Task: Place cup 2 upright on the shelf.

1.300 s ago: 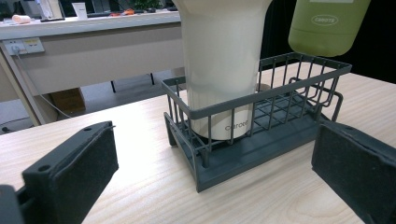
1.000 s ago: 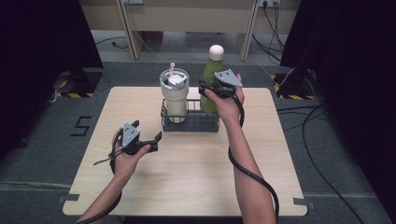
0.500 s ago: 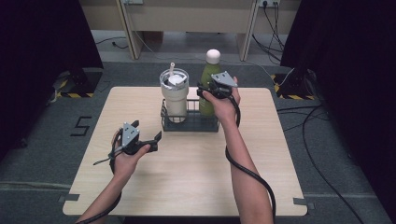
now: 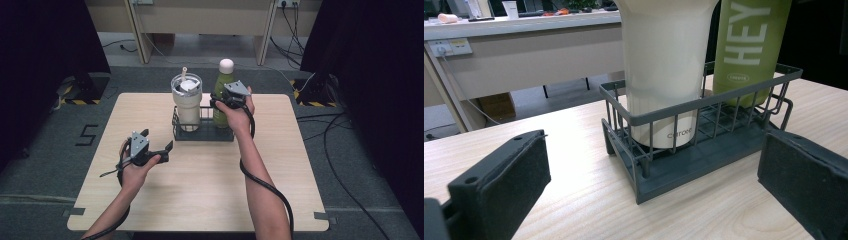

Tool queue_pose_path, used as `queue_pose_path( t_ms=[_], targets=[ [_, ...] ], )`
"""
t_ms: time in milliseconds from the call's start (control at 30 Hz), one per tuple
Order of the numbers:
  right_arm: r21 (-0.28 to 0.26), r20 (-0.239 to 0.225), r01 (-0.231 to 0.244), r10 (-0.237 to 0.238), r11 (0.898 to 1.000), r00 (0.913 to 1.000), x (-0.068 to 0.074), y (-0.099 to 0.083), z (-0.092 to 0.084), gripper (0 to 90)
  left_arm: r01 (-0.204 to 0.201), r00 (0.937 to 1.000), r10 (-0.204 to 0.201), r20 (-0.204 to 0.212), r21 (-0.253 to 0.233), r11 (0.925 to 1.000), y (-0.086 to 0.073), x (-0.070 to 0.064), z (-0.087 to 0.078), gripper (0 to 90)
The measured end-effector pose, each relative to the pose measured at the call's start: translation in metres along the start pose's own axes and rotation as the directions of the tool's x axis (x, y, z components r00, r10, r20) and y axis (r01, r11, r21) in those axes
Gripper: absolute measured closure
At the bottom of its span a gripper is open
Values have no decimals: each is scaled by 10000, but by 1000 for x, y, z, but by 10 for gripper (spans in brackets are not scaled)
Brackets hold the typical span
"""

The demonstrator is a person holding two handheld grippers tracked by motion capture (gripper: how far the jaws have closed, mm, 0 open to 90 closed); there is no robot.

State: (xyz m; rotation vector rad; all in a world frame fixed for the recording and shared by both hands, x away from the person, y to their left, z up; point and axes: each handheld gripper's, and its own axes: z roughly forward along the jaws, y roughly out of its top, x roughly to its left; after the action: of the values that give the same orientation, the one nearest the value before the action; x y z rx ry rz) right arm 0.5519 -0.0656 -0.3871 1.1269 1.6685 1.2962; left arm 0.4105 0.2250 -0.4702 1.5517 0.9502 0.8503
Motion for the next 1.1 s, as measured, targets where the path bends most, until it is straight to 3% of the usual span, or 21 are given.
queue_pose_path(
  t_ms=[633,1100],
  targets=[
    [143,107,173,-175,9997,9998,3,-8,6,215,-43,10000,43,35,-14,10000,0,-1,0,0],
    [71,35,-69,69,10000,10000,1,-11,4,199,7,10000,-7,63,-11,10000,0,-2,0,0]
  ],
)
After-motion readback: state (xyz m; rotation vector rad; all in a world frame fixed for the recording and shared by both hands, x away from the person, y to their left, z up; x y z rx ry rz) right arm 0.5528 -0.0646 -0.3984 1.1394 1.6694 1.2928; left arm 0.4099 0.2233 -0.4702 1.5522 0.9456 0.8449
